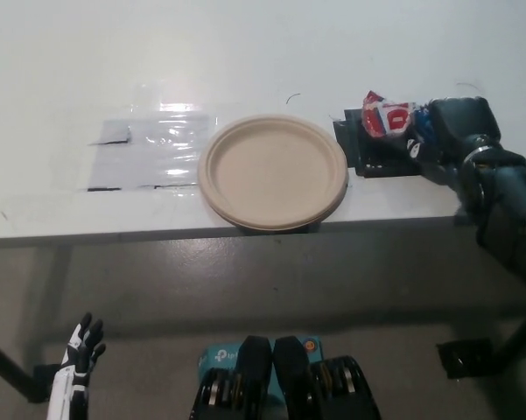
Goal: The robot picks up a small bag of sunflower seeds on the right hand side and take it to the empty plate on the left hand side then pours some sunflower seeds on to the plate.
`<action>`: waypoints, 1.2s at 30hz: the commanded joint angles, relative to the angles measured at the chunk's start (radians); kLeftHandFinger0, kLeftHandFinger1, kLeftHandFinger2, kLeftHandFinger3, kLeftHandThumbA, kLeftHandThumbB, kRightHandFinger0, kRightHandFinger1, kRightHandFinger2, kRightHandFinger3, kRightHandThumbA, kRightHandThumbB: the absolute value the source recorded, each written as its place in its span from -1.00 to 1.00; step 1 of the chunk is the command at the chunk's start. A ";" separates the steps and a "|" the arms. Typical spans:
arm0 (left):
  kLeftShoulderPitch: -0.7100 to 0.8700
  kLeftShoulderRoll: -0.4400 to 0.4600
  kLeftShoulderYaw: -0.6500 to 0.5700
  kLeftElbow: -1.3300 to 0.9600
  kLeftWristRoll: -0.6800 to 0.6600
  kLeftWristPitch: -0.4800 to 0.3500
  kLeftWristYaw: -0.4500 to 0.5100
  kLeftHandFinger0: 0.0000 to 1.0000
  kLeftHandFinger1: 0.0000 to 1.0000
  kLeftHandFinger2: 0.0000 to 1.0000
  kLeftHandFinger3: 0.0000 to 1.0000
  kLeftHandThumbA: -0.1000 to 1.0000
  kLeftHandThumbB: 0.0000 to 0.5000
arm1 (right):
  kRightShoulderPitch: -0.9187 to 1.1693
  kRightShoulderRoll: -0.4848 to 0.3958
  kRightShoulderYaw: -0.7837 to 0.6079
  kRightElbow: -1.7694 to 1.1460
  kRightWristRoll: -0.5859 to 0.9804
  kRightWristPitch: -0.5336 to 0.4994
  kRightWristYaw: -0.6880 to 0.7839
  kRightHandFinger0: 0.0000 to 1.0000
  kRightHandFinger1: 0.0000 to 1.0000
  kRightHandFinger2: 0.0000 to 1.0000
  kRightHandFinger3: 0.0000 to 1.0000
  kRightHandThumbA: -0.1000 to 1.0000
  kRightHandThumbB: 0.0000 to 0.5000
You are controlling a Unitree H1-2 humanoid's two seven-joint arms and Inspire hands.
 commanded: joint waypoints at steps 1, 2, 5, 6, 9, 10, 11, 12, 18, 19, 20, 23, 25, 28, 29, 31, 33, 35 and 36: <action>0.003 0.008 0.006 -0.024 -0.032 -0.053 -0.014 1.00 1.00 1.00 1.00 1.00 -0.74 | 0.036 0.034 0.012 0.027 0.018 -0.095 -0.036 -1.00 -0.62 0.31 0.13 -1.00 -0.17; 0.004 0.009 0.006 -0.020 -0.031 -0.057 -0.013 1.00 1.00 1.00 1.00 1.00 -0.76 | 0.039 0.037 0.010 0.027 0.021 -0.102 -0.044 -1.00 -0.53 0.56 0.39 -1.00 -0.18; 0.004 0.008 0.008 -0.017 -0.028 -0.059 -0.007 1.00 1.00 1.00 1.00 1.00 -0.73 | 0.050 0.041 0.007 0.023 0.025 -0.122 -0.088 -1.00 -0.28 0.77 0.78 -1.00 -0.21; 0.000 0.008 0.007 -0.015 -0.027 -0.059 -0.007 1.00 1.00 1.00 1.00 1.00 -0.73 | 0.051 0.042 0.006 0.023 0.027 -0.128 -0.102 -1.00 -0.28 0.77 0.79 -1.00 -0.21; -0.002 0.005 0.008 -0.015 -0.022 -0.057 -0.002 1.00 1.00 1.00 1.00 1.00 -0.67 | 0.066 0.041 -0.015 0.016 0.049 -0.172 -0.146 -1.00 -0.42 0.60 0.67 -1.00 -0.40; 0.000 0.005 0.008 -0.021 -0.024 -0.050 -0.003 1.00 1.00 1.00 1.00 1.00 -0.65 | 0.071 0.040 -0.018 0.013 0.052 -0.190 -0.172 -1.00 -0.47 0.56 0.62 -1.00 -0.51; 0.001 0.004 0.008 -0.022 -0.026 -0.049 -0.004 1.00 1.00 1.00 1.00 1.00 -0.63 | 0.076 0.038 -0.012 0.012 0.044 -0.194 -0.189 -1.00 -0.49 0.55 0.63 -1.00 -0.57; 0.001 0.004 0.008 -0.021 -0.027 -0.049 -0.004 1.00 1.00 1.00 1.00 1.00 -0.63 | 0.076 0.038 -0.009 0.012 0.040 -0.196 -0.196 -1.00 -0.49 0.55 0.63 -1.00 -0.57; -0.005 0.007 0.011 -0.013 -0.022 -0.054 0.000 1.00 1.00 1.00 1.00 1.00 -0.62 | 0.082 0.027 0.015 -0.008 0.012 -0.271 -0.344 -1.00 -0.59 0.47 0.60 -1.00 -0.53; -0.005 0.005 0.012 -0.014 -0.032 -0.051 -0.002 1.00 1.00 1.00 1.00 1.00 -0.64 | 0.079 0.023 0.020 -0.013 0.006 -0.291 -0.381 -1.00 -0.65 0.35 0.46 -1.00 -0.62; -0.004 0.003 0.013 -0.017 -0.040 -0.048 -0.005 1.00 1.00 1.00 1.00 1.00 -0.64 | 0.078 0.021 0.024 -0.015 0.004 -0.305 -0.405 -1.00 -0.69 0.29 0.41 -1.00 -0.65; -0.005 0.005 0.011 -0.015 -0.034 -0.049 -0.004 1.00 1.00 1.00 1.00 1.00 -0.59 | 0.071 0.015 0.032 -0.024 -0.003 -0.338 -0.475 -1.00 -0.72 0.30 0.30 -1.00 -0.75; -0.004 0.006 0.009 -0.018 -0.030 -0.047 -0.004 1.00 1.00 1.00 1.00 1.00 -0.55 | 0.060 0.012 0.044 -0.025 -0.009 -0.351 -0.504 -1.00 -0.71 0.35 0.31 -1.00 -0.79; -0.006 0.008 0.007 -0.018 -0.030 -0.044 -0.006 1.00 1.00 1.00 1.00 1.00 -0.57 | 0.052 0.010 0.041 -0.029 0.003 -0.376 -0.527 -1.00 -0.79 0.18 0.15 -1.00 -0.71; -0.006 0.008 0.007 -0.023 -0.028 -0.039 -0.005 1.00 1.00 1.00 1.00 1.00 -0.55 | 0.047 0.011 0.046 -0.030 -0.003 -0.377 -0.536 -1.00 -0.96 -0.06 -0.08 -1.00 -0.68; -0.007 0.009 0.006 -0.025 -0.024 -0.039 -0.004 1.00 1.00 1.00 1.00 1.00 -0.56 | 0.042 0.013 0.048 -0.031 -0.002 -0.380 -0.537 -1.00 -1.00 -0.11 -0.19 -1.00 -0.69; -0.007 0.010 0.004 -0.021 -0.023 -0.047 -0.006 1.00 1.00 1.00 1.00 1.00 -0.56 | 0.039 0.019 0.043 -0.037 0.007 -0.394 -0.519 -1.00 -1.00 -0.10 -0.28 -1.00 -0.67; -0.010 0.010 0.004 -0.018 -0.024 -0.048 -0.007 1.00 1.00 1.00 1.00 1.00 -0.54 | 0.036 0.024 0.050 -0.041 -0.001 -0.398 -0.525 -1.00 -0.99 -0.06 -0.27 -1.00 -0.63; -0.009 0.010 0.003 -0.018 -0.027 -0.048 -0.008 1.00 1.00 1.00 1.00 1.00 -0.50 | 0.035 0.027 0.052 -0.041 -0.004 -0.398 -0.530 -1.00 -1.00 -0.08 -0.29 -1.00 -0.60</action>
